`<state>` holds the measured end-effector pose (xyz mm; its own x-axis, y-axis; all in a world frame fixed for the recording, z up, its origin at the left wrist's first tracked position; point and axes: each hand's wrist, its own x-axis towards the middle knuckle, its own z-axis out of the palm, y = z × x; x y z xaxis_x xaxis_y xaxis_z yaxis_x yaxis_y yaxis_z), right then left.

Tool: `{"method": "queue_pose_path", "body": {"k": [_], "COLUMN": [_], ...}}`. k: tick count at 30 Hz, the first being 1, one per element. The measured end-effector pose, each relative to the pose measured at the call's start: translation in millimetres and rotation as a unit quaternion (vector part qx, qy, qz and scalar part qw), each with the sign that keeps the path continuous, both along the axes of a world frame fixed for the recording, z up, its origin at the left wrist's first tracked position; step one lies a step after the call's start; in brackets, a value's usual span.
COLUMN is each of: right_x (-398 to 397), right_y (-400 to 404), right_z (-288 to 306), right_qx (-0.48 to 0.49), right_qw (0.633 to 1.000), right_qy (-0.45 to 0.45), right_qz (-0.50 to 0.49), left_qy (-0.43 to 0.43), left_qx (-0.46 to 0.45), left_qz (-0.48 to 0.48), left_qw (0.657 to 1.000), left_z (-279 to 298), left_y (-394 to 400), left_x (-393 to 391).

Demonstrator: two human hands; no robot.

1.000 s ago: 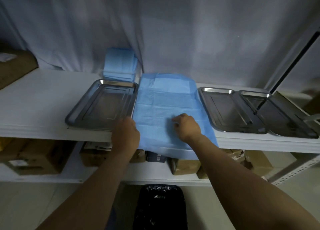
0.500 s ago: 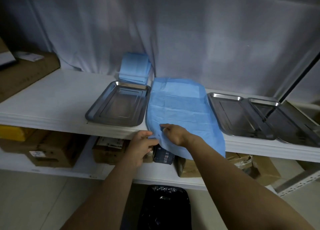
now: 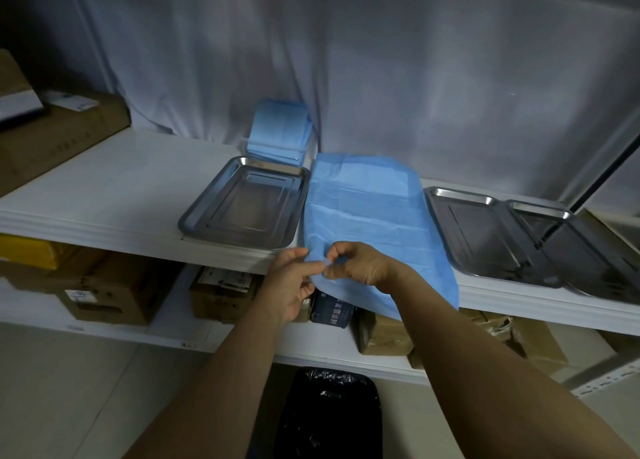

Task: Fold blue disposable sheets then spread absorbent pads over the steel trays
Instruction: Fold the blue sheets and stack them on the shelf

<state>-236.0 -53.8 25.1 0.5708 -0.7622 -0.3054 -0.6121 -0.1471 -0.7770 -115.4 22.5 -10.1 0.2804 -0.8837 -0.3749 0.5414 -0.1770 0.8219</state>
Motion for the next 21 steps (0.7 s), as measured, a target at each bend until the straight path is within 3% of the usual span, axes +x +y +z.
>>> {"method": "queue_pose_path", "body": {"k": [3,5,7,9,12,19,21], "right_x": [0.0,0.6,1.6,3.3,3.5,-10.8,-20.6], "right_y": [-0.7,1.1,3.1,5.7,9.7,26.2,27.5], "right_z": [-1.3,-0.9,0.1,0.7,1.2,-11.5,-19.2], "right_qx": [-0.002,-0.006,-0.019,-0.041,-0.067,-0.028,-0.065], "right_qw": [1.000,0.999,0.998,0.995,0.991,0.998,0.996], "right_qy": [-0.025,-0.041,-0.064,-0.089,-0.100,-0.043,-0.008], "right_qz": [-0.004,-0.001,-0.006,-0.023,-0.050,-0.029,-0.063], "left_qy": [-0.048,-0.224,-0.423,-0.540,-0.578,-0.575,-0.576], "left_qx": [0.005,0.029,0.066,0.078,0.073,0.041,0.047], "left_qz": [0.005,0.023,0.057,0.085,0.117,0.092,0.124], "left_qw": [0.999,0.974,0.902,0.834,0.805,0.812,0.807], "left_z": [2.0,1.3,2.4,1.9,-3.3,-10.8,-8.2], "left_y": [2.6,2.9,5.0,9.5,13.3,18.7,21.3], "left_x": [5.0,6.4,4.1,-0.3,-5.3,-13.3,-13.9]}}
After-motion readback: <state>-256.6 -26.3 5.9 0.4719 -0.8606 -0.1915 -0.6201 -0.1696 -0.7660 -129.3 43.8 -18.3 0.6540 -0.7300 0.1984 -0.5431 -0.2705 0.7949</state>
